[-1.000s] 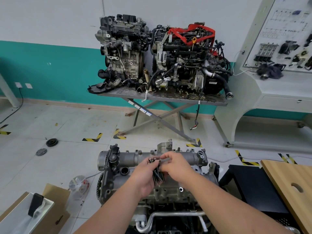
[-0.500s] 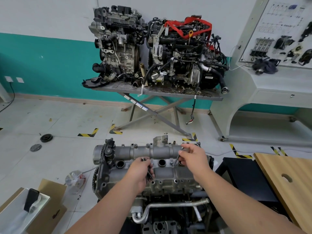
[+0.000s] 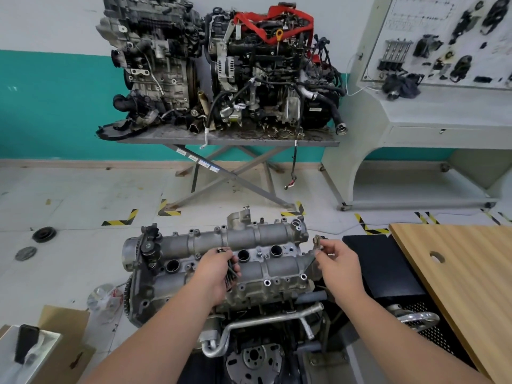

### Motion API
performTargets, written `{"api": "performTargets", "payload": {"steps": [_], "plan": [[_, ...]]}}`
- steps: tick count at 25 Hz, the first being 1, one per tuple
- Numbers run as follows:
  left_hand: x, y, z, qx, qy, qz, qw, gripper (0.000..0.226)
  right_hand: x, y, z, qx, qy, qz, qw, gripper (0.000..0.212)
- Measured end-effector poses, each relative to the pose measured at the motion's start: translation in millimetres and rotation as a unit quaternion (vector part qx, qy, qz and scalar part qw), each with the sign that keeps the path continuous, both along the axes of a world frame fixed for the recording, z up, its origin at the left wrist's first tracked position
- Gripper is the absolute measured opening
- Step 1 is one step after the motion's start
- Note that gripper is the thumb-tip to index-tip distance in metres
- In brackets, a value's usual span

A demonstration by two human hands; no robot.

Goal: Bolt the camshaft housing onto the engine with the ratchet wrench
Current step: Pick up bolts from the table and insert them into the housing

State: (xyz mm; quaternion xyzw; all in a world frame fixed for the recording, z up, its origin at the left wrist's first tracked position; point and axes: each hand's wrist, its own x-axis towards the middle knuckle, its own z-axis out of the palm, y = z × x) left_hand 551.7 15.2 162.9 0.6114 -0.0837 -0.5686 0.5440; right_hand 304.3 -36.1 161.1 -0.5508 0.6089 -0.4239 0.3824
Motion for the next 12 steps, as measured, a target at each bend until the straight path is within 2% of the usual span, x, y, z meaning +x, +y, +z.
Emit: {"api": "performTargets", "payload": {"steps": [2,5,12], "plan": [[-1,-1,1,0.004,-0.003,0.0,1.0,0.01,-8,-4,-1,0.02,-0.028,-0.016,0.999,0.024],[-3,-3,3,0.01,-0.003,0.01,1.0,0.011,-9,-3,-3,0.031,-0.022,0.013,0.999,0.023],[-6,-6,4,0.013,-0.003,0.03,0.999,0.011,-3,7,-7,-0.026,0.101,0.09,0.99,0.028]]}}
